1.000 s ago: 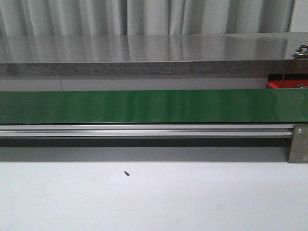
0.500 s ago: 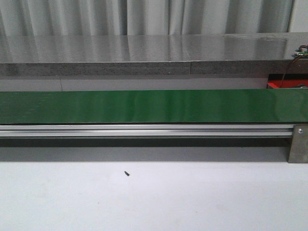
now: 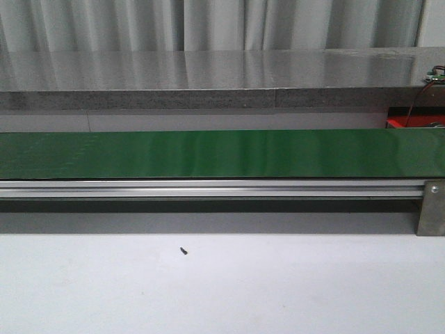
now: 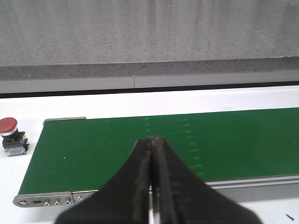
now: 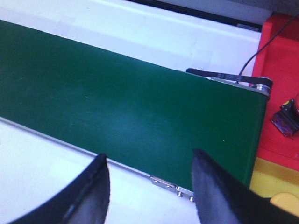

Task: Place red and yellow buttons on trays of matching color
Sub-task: 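Move the left gripper down and grasp a red button on the table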

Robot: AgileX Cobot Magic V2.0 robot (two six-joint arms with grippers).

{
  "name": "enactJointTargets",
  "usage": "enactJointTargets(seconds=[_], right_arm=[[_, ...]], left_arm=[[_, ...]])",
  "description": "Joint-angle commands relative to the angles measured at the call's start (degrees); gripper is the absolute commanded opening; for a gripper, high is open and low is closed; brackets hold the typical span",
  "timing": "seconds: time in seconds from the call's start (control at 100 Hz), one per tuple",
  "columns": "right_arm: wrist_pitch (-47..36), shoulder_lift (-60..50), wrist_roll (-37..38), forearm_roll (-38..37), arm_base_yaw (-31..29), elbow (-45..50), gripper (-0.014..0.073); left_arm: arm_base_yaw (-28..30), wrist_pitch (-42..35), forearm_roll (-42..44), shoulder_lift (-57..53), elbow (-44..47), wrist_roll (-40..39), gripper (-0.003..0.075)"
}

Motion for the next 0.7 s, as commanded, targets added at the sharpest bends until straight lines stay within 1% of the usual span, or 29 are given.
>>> enactJointTargets(seconds=[0.0,0.11,0.15,0.18,0.21,0.25,0.28,0.3,0.35,0.37,0.38,0.43,0.49,0.54,0.59,0.69], right_arm=[[-0.81,-4.04,-0.62,-0.2,0.38,-1.13,0.0305],[-0.08,-8.03,-0.51,-1.41,0.38,0.17,0.017],[0.04,-9.42,-0.51,-1.81,0.38,0.93,0.012],[0.1,-10.27,-0.51,-2.01,0.38,1.43,0.0088],[0.16,-11.02,-0.51,-2.02,0.38,2.04,0.0048],[0.16,-11.96,-0.51,-2.02,0.38,2.55,0.0011],[0.22,-12.45,-0.51,-2.02,0.38,2.82,-0.0024],[0.22,-12.71,-0.51,-2.02,0.38,3.02,-0.0038],[0.37,-13.12,-0.51,-2.02,0.38,3.23,-0.0085],[0.47,-13.11,-0.51,-2.02,0.38,3.23,-0.0095],[0.54,-13.11,-0.51,-2.02,0.38,3.23,-0.0101],[0.6,-13.11,-0.51,-2.02,0.38,3.23,-0.0092],[0.6,-13.11,-0.51,-2.02,0.38,3.23,-0.0095],[0.76,-13.11,-0.51,-2.02,0.38,3.23,-0.0095],[0.97,-13.11,-0.51,-2.02,0.38,3.23,-0.0095],[1.41,-13.11,-0.51,-2.02,0.38,3.23,-0.0095]], left_arm=[[-0.34,-3.41,-1.67,0.05,-1.43,-0.32,-0.002],[-0.23,-3.41,-1.67,0.05,-1.43,-3.49,-0.0015],[-0.23,-3.3,-1.67,0.05,-1.43,-3.49,-0.0003],[-0.23,-3.11,-1.67,0.05,-1.43,-3.49,0.0024],[-0.23,-2.88,-1.67,0.05,-1.43,-3.49,0.0057],[-0.23,-2.56,-1.67,0.05,-1.43,-3.49,0.0122],[-0.23,-2.42,-1.67,0.05,-1.43,-3.49,0.019],[-0.23,-2.28,-1.67,0.05,-1.43,-3.49,0.0219],[-0.23,-2.19,-1.67,0.05,-1.43,-3.49,0.0341],[-0.23,-2.19,-1.67,0.05,-1.43,-3.49,0.0371],[-0.23,-2.19,-1.67,0.05,-1.43,-3.49,0.0401],[-0.23,-2.46,-1.67,0.05,-1.43,-3.49,0.0494],[-0.23,-2.31,-1.67,0.05,-1.43,-3.49,0.0571],[-0.23,-2.31,-1.67,0.05,-1.43,-3.49,0.0592],[-0.23,-2.69,-1.67,0.05,-1.43,-4.32,0.0588],[0.81,-3.1,0.86,1.01,-2.53,-10.44,0.0588]])
